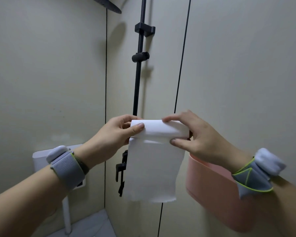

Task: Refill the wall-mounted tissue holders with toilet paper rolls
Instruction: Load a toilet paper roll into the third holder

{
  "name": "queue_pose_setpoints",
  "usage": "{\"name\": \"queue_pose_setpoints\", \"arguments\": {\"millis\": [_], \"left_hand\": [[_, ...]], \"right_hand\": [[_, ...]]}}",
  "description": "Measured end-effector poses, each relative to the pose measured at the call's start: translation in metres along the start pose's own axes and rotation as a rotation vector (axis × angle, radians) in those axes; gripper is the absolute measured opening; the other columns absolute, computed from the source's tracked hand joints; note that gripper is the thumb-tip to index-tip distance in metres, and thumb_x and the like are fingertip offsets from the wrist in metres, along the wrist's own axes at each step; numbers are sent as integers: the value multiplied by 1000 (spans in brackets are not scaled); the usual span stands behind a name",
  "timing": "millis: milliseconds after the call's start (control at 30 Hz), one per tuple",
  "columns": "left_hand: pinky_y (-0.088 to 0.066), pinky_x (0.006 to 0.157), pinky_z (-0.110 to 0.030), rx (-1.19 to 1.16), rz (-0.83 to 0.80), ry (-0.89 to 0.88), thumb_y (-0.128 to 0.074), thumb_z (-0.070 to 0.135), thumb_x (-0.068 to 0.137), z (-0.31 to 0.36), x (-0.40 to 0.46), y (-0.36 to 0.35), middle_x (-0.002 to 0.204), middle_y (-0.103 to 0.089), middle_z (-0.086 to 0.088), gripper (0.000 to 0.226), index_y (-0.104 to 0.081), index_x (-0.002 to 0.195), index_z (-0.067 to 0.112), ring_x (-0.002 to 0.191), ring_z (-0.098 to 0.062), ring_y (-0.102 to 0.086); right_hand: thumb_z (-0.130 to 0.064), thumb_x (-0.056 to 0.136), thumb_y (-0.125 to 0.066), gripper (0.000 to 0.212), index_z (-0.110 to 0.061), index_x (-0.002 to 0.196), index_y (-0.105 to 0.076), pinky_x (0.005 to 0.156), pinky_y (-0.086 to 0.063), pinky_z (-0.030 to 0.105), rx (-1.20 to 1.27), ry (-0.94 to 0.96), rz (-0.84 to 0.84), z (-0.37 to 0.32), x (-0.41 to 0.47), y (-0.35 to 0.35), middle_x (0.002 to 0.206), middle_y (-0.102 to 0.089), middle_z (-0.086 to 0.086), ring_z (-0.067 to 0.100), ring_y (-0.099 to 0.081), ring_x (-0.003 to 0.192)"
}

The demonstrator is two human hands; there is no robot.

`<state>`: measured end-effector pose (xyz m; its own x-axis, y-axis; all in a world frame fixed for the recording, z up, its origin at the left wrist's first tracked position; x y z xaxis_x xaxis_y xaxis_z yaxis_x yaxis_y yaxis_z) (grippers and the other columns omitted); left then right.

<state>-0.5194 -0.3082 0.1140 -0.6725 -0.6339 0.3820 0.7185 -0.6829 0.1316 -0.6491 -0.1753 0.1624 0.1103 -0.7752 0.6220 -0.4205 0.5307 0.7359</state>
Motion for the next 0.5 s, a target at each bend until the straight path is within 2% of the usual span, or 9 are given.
{"name": "queue_pose_setpoints", "arguments": {"millis": [100,167,200,267,333,367,433,500], "left_hand": [[-55,71,-27,2,-35,-32,-74,39,83,4,-3,-4,101,-74,-3,33,-68,110,21,85,-19,-68],[-49,68,-31,167,-46,-96,-73,39,83,12,-6,-5,95,-70,4,32,-65,112,29,79,-16,-62],[-48,66,-32,262,-54,-128,-73,39,82,16,-7,-7,88,-67,7,31,-64,111,31,74,-15,-59],[-49,64,-33,328,-66,-171,-74,35,83,21,-9,-10,80,-65,10,22,-66,103,28,68,-12,-58],[-51,62,-27,270,-71,-207,-75,26,86,27,-10,-12,79,-67,8,18,-66,99,19,68,-11,-62],[-53,62,-27,229,-62,-220,-74,23,86,29,-9,-11,80,-69,6,18,-65,99,14,70,-13,-64],[-54,62,-29,158,-36,-225,-71,23,84,34,-4,-8,84,-71,1,21,-65,100,11,74,-16,-66],[-55,63,-31,120,-18,-227,-70,22,85,38,2,-7,86,-72,0,20,-65,102,12,78,-17,-68]], "right_hand": [[-21,88,-72,34,-29,119,-63,75,-38,9,69,-62,29,9,2,0,105,-61,-18,-2,-57,93],[-30,92,-67,17,-28,109,-66,64,-40,12,187,-136,10,18,3,-1,85,-63,-19,-1,-56,72],[-37,93,-64,15,-24,99,-67,57,-39,15,270,-175,-6,20,2,-3,73,-60,-16,3,-51,60],[-49,89,-58,40,-10,83,-61,47,-33,25,428,-257,-26,27,1,-6,63,-50,0,18,-41,53],[-52,89,-57,45,-7,82,-58,46,-34,30,485,-289,-29,29,0,-5,64,-49,8,24,-43,54],[-50,91,-58,37,-13,87,-61,50,-41,31,465,-273,-12,28,1,-3,68,-55,5,26,-50,58],[-40,90,-65,18,-31,105,-62,67,-53,28,370,-197,33,23,3,8,85,-65,-11,16,-64,75],[-27,87,-72,34,-39,115,-57,73,-56,24,329,-135,-3,20,4,12,97,-65,-17,8,-66,80]]}}
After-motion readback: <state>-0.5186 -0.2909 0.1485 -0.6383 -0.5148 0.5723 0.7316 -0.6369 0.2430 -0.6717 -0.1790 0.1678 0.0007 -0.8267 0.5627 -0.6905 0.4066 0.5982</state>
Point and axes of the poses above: each hand's wrist, its own x-axis towards the middle knuckle, its own y-axis out of the back of the hand, z = x × y, the point moved 10 cm from there along x, towards the middle knuckle
